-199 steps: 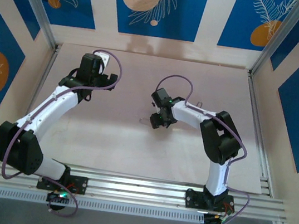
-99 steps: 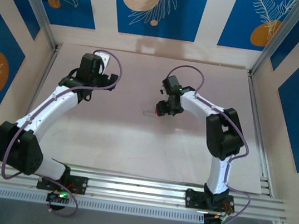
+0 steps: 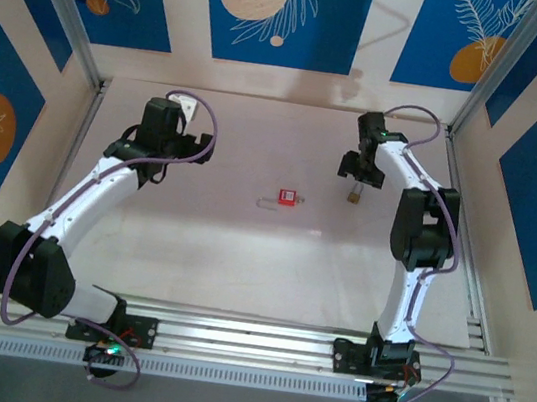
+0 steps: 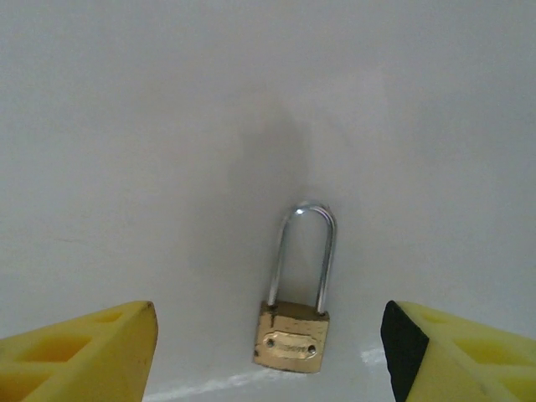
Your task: Unlock with the key
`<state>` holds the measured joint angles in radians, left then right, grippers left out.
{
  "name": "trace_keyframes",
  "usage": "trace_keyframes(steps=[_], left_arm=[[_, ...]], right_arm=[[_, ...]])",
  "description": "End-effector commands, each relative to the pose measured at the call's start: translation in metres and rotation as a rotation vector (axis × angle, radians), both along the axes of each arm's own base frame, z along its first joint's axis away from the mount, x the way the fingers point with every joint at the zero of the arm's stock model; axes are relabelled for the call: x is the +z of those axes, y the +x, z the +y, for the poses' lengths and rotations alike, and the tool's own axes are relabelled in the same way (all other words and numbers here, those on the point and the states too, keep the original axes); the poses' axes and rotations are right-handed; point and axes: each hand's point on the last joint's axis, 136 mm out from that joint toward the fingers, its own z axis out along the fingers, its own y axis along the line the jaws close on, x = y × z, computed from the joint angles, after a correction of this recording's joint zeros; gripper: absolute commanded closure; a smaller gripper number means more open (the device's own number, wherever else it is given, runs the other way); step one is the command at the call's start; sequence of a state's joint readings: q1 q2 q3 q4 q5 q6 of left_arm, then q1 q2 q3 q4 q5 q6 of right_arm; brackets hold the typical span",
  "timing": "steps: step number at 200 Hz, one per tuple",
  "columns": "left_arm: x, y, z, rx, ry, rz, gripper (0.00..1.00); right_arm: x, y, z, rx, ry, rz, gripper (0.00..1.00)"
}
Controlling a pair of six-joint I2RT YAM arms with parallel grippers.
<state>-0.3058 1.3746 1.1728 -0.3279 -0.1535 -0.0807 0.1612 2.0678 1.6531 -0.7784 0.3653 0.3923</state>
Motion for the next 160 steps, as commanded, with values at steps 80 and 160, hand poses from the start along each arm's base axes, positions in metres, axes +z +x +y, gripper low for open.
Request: trace_keyframes(steps=[80, 160], left_arm=[[0.018, -0.005, -0.011, -0.037, -0.082, -0.045, 0.00], [0.013, -0.003, -0.014, -0.049, -0.089, -0.027, 0.00]], right_arm=[[-0.027, -0.031, -0.004, -0.036, 0.057, 0.180, 0.41], [-0.039, -0.036, -0.006, -0.006, 0.104, 0.197, 0.55]])
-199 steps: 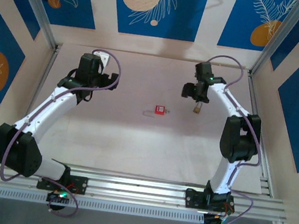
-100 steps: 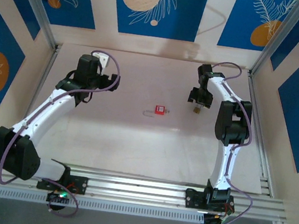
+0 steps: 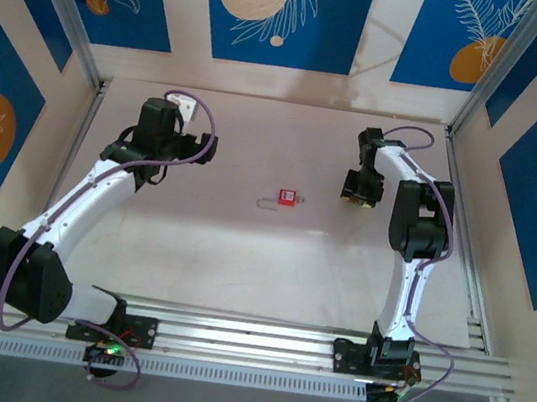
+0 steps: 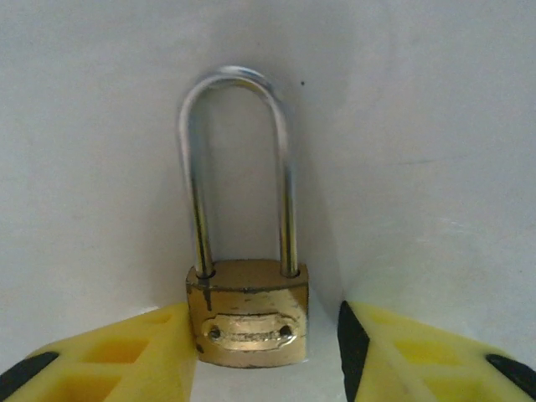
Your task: Unlock with the key
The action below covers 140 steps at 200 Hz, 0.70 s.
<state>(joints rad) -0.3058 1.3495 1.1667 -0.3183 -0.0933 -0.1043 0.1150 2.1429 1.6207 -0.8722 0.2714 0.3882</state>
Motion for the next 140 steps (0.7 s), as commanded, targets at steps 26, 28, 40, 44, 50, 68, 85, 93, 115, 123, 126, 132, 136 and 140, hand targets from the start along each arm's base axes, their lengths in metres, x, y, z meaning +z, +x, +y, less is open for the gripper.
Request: trace_keyframes(steps=[26, 28, 40, 44, 50, 68, 85, 93, 115, 123, 126, 132, 136, 140], left_arm=[[0.003, 0.003, -0.004, -0.010, -0.024, -0.011, 0.00], [0.003, 0.003, -0.004, -0.010, -0.024, -0.011, 0.00], [0.003, 0.003, -0.005, -0.013, -0.024, -0.013, 0.00], [0.003, 0.003, -0.005, -0.012, -0.026, -0.014, 0.00], [0.003, 0.004, -0.005, -0.013, -0.025, -0.012, 0.00], [0.002, 0.004, -0.005, -0.014, -0.025, -0.008, 0.00], [0.002, 0.003, -0.005, -0.015, -0.026, -0.007, 0.00], [0.003, 0.004, -0.006, -0.016, -0.026, -0.010, 0.00], [0.002, 0.004, -0.006, -0.017, -0.026, -0.011, 0.00], [0.003, 0.003, -0.006, -0.018, -0.025, -0.011, 0.00], [0.003, 0.004, -0.006, -0.018, -0.026, -0.012, 0.00], [0.003, 0.003, -0.006, -0.019, -0.026, -0.012, 0.00], [0.003, 0.003, -0.006, -0.023, -0.025, -0.011, 0.00], [0.003, 0.003, -0.007, -0.026, -0.027, -0.010, 0.00]], right_arm=[[0.008, 0.003, 0.003, 0.038, 0.039, -0.029, 0.62], [0.009, 0.004, 0.004, 0.040, 0.038, -0.030, 0.63], [0.010, 0.005, 0.006, 0.057, 0.035, -0.037, 0.66], [0.011, 0.006, 0.006, 0.062, 0.034, -0.041, 0.66], [0.012, 0.007, 0.008, 0.073, 0.036, -0.046, 0.68], [0.014, 0.008, 0.010, 0.086, 0.030, -0.054, 0.71], [0.016, 0.007, 0.010, 0.092, 0.017, -0.060, 0.73], [0.020, 0.005, 0.012, 0.097, 0.014, -0.063, 0.73], [0.031, 0.001, 0.015, 0.114, 0.002, -0.101, 0.73], [0.035, -0.001, 0.016, 0.119, -0.004, -0.111, 0.73], [0.035, -0.003, 0.016, 0.121, -0.004, -0.112, 0.73], [0.038, -0.004, 0.018, 0.130, -0.006, -0.119, 0.74], [0.039, -0.006, 0.019, 0.134, -0.011, -0.123, 0.74], [0.039, -0.007, 0.020, 0.141, -0.014, -0.127, 0.74]])
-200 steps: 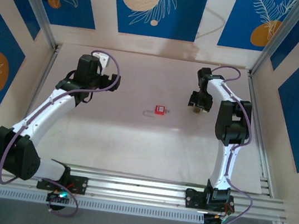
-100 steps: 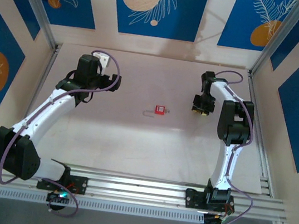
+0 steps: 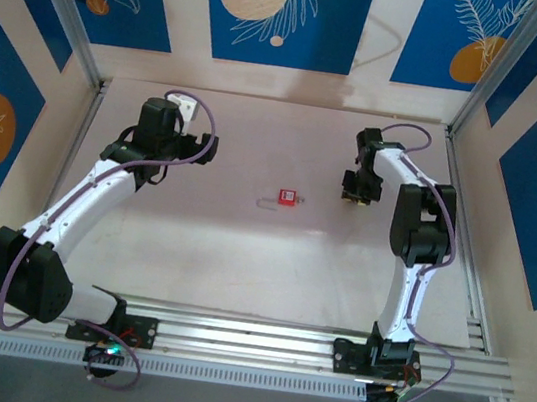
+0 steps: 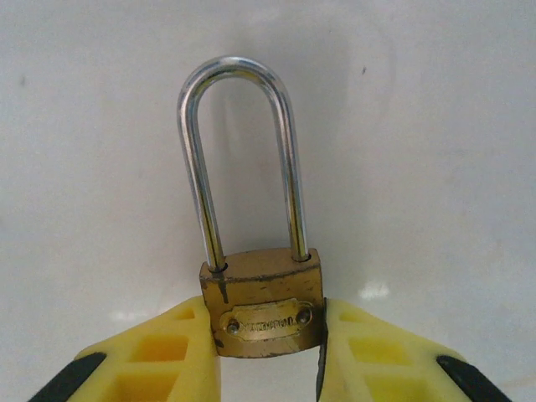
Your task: Unlock with the key
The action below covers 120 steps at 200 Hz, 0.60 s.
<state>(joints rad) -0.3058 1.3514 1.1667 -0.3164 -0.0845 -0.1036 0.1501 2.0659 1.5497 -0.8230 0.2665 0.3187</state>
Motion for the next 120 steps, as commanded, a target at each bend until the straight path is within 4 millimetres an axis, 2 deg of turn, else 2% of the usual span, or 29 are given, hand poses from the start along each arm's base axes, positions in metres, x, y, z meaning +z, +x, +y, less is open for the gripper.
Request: trace_keyframes(steps=[1, 23, 63, 89, 120], left_arm=[[0.003, 0.003, -0.006, -0.020, -0.024, -0.010, 0.00], [0.005, 0.002, -0.008, -0.029, -0.037, -0.015, 0.00], [0.010, 0.001, -0.004, -0.024, -0.013, -0.025, 0.00], [0.018, -0.003, 0.002, -0.013, 0.015, -0.052, 0.00], [0.022, -0.004, 0.006, -0.008, 0.034, -0.069, 0.00]], right_arm=[[0.027, -0.002, 0.006, 0.038, -0.015, -0.077, 0.74], [0.035, -0.006, 0.014, 0.056, -0.015, -0.105, 0.74], [0.055, -0.018, 0.045, 0.167, -0.070, -0.144, 0.74], [0.064, -0.032, 0.076, 0.269, -0.094, -0.162, 0.75], [0.069, -0.057, 0.124, 0.434, -0.142, -0.204, 0.74]])
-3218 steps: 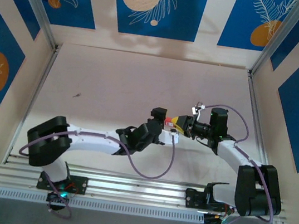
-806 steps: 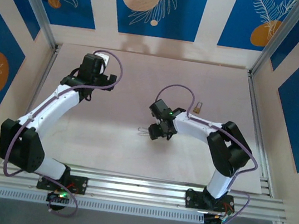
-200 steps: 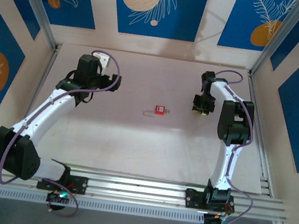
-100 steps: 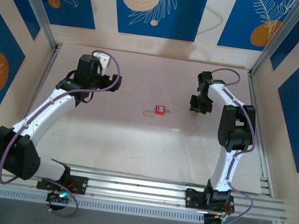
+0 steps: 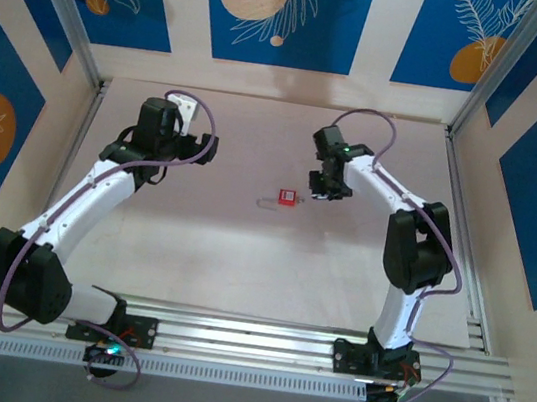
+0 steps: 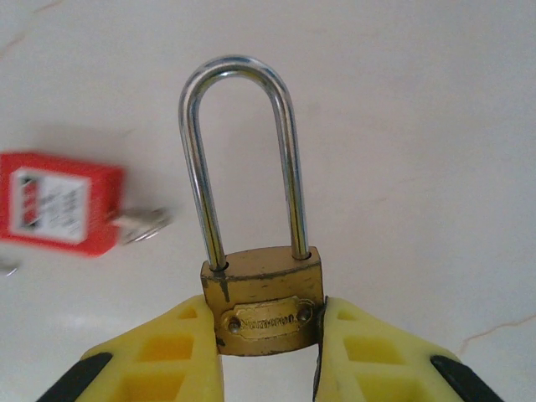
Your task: Unlock with the key
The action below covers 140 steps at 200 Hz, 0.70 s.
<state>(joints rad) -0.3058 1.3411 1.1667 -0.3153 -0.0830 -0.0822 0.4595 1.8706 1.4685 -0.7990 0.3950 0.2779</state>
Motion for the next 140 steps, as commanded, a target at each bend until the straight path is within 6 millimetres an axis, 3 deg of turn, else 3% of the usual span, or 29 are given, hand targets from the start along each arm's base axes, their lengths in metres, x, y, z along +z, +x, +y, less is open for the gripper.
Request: trace_keyframes(steps=[1, 63, 90, 140], left_arm=[[0.017, -0.003, 0.006, 0.005, 0.021, -0.054, 0.00], [0.025, -0.003, 0.027, 0.098, 0.049, -0.105, 0.00], [0.023, -0.002, 0.028, 0.101, 0.056, -0.102, 0.00], [0.021, -0.003, 0.028, 0.105, 0.052, -0.109, 0.00]], right_arm=[[0.012, -0.021, 0.024, 0.114, -0.056, -0.039, 0.74], [-0.019, -0.107, 0.143, 0.461, 0.099, 0.049, 0.75], [-0.042, -0.132, 0.165, 0.557, 0.098, 0.106, 0.76], [-0.066, -0.145, 0.179, 0.614, 0.055, 0.139, 0.77]])
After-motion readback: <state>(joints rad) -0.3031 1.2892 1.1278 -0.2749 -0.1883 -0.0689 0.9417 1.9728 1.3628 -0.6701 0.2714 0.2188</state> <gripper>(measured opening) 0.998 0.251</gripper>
